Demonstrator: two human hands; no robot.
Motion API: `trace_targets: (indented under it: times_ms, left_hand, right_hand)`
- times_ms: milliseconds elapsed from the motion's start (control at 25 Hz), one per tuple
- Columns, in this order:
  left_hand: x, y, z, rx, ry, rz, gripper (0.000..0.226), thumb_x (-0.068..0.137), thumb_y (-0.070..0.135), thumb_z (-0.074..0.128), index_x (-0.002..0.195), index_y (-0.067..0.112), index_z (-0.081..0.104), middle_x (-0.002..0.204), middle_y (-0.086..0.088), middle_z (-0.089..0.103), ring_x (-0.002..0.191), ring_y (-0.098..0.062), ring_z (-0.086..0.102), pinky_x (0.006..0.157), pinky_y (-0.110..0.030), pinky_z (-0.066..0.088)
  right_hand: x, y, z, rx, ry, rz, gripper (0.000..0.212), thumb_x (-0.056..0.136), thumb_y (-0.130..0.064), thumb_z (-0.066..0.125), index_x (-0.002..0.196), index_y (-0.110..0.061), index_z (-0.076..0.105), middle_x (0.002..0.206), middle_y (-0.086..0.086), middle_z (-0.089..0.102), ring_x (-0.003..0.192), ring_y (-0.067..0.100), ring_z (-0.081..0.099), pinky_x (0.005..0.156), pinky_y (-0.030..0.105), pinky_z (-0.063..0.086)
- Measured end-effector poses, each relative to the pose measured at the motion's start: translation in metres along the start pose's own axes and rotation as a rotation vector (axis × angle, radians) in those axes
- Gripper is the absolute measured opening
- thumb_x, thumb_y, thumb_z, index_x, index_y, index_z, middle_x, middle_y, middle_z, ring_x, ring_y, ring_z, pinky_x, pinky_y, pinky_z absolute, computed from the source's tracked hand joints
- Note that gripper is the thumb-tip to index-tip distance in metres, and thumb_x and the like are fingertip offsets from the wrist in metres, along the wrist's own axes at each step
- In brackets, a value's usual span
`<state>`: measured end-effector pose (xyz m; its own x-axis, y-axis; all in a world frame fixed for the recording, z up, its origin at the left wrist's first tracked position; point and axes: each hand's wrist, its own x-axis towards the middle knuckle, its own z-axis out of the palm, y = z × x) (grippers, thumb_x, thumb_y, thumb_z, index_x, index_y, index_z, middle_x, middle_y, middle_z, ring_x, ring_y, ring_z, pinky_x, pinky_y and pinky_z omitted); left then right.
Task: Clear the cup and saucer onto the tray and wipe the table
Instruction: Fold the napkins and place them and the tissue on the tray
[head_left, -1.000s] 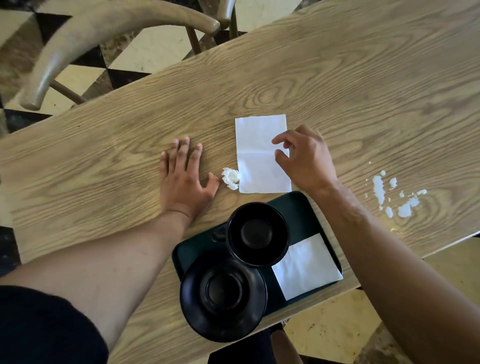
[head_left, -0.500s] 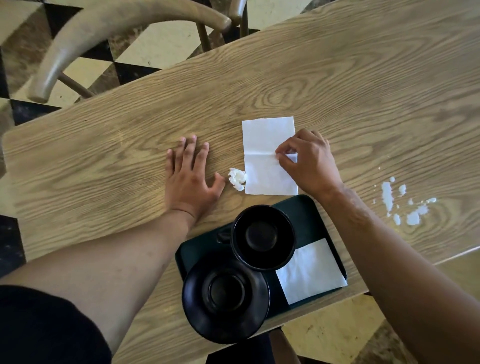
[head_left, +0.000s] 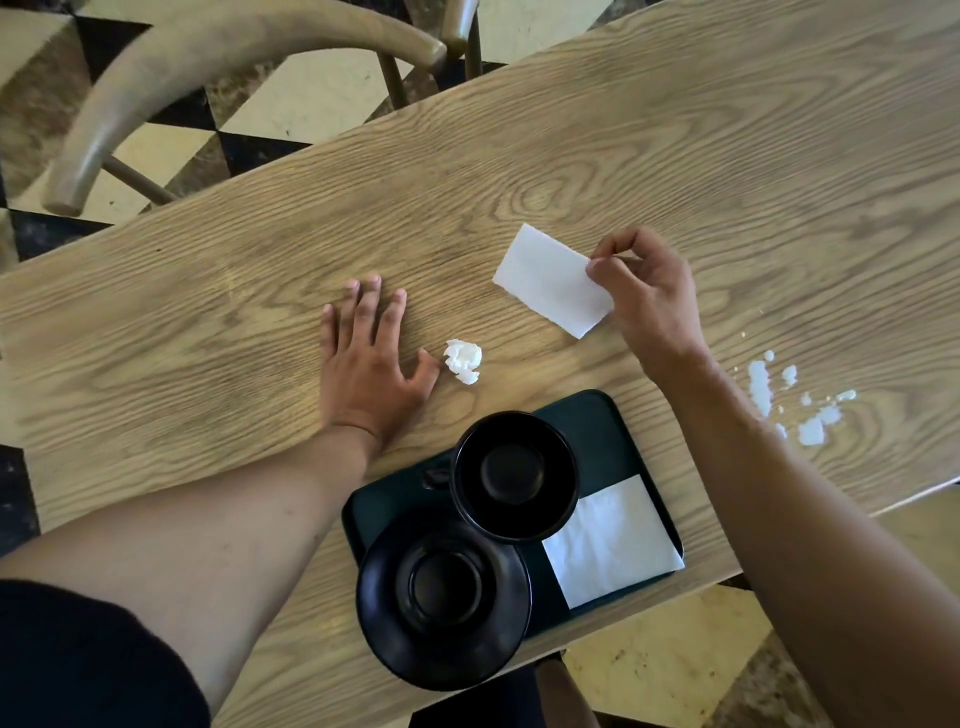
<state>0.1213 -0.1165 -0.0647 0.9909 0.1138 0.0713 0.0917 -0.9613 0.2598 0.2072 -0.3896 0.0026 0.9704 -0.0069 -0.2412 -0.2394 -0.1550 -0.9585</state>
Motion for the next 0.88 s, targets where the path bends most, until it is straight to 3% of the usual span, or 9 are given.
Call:
trace_targets:
  times_ms: [160, 240, 360, 440, 560, 760, 880]
  left_hand:
    - [0.0, 0.0, 0.0, 0.002, -0.005, -0.001, 0.074, 0.088, 0.047, 0.048, 0.152, 0.011, 0.044, 0.167, -0.016, 0.028, 0.157, -0.032, 0.016, 0.127, -0.055, 0.01]
    - [0.0, 0.0, 0.0, 0.0, -0.001, 0.001, 0.074, 0.088, 0.047, 0.048, 0.152, 0.01, 0.045, 0.167, -0.016, 0.029, 0.157, -0.032, 0.017, 0.127, -0.055, 0.01]
    - [-0.001, 0.002, -0.001, -0.002, 0.008, 0.002, 0.074, 0.087, 0.046, 0.049, 0.151, 0.009, 0.047, 0.166, -0.017, 0.03, 0.157, -0.034, 0.019, 0.127, -0.055, 0.011]
    - [-0.001, 0.002, -0.001, 0.002, 0.002, 0.002, 0.073, 0.088, 0.045, 0.049, 0.151, 0.009, 0.047, 0.167, -0.017, 0.03, 0.157, -0.033, 0.018, 0.127, -0.055, 0.01]
    - [0.0, 0.001, -0.001, 0.003, -0.004, 0.001, 0.073, 0.088, 0.045, 0.049, 0.152, 0.009, 0.046, 0.167, -0.016, 0.028, 0.158, -0.032, 0.016, 0.127, -0.055, 0.009]
    - [-0.001, 0.002, -0.002, -0.005, -0.001, 0.001, 0.074, 0.087, 0.045, 0.048, 0.152, 0.009, 0.045, 0.167, -0.017, 0.029, 0.157, -0.033, 0.017, 0.127, -0.055, 0.009]
    - [-0.001, 0.002, -0.002, -0.008, -0.001, -0.005, 0.074, 0.087, 0.046, 0.047, 0.151, 0.009, 0.046, 0.167, -0.017, 0.03, 0.157, -0.034, 0.018, 0.127, -0.055, 0.01]
  right_hand:
    - [-0.001, 0.009, 0.002, 0.125, 0.091, 0.15, 0.008, 0.085, -0.028, 0.077, 0.083, -0.033, 0.071, 0.08, -0.012, 0.073, 0.065, 0.005, 0.069, 0.048, 0.029, 0.054]
    - [-0.004, 0.016, 0.003, 0.166, 0.121, 0.246, 0.018, 0.082, -0.027, 0.083, 0.095, -0.029, 0.073, 0.094, -0.009, 0.075, 0.071, 0.003, 0.073, 0.053, 0.031, 0.058]
    - [-0.01, 0.021, 0.0, 0.268, 0.102, 0.345, 0.046, 0.077, -0.012, 0.089, 0.116, -0.026, 0.069, 0.117, 0.005, 0.074, 0.094, 0.015, 0.077, 0.072, 0.04, 0.066]
    - [-0.016, 0.019, -0.006, 0.341, 0.078, 0.368, 0.051, 0.078, -0.003, 0.087, 0.123, -0.016, 0.069, 0.124, 0.014, 0.074, 0.107, 0.027, 0.076, 0.085, 0.045, 0.065]
    - [-0.029, 0.014, -0.014, 0.474, 0.031, 0.365, 0.035, 0.085, -0.004, 0.082, 0.118, -0.002, 0.072, 0.115, 0.016, 0.079, 0.104, 0.032, 0.076, 0.084, 0.043, 0.064]
    - [-0.067, 0.008, -0.036, 0.611, -0.04, 0.351, 0.016, 0.088, -0.016, 0.076, 0.103, -0.012, 0.081, 0.103, 0.007, 0.081, 0.094, 0.019, 0.077, 0.077, 0.034, 0.063]
    - [-0.103, 0.014, -0.057, 0.543, -0.019, 0.376, 0.014, 0.087, -0.019, 0.077, 0.099, -0.014, 0.083, 0.102, 0.009, 0.082, 0.091, 0.021, 0.078, 0.074, 0.032, 0.063]
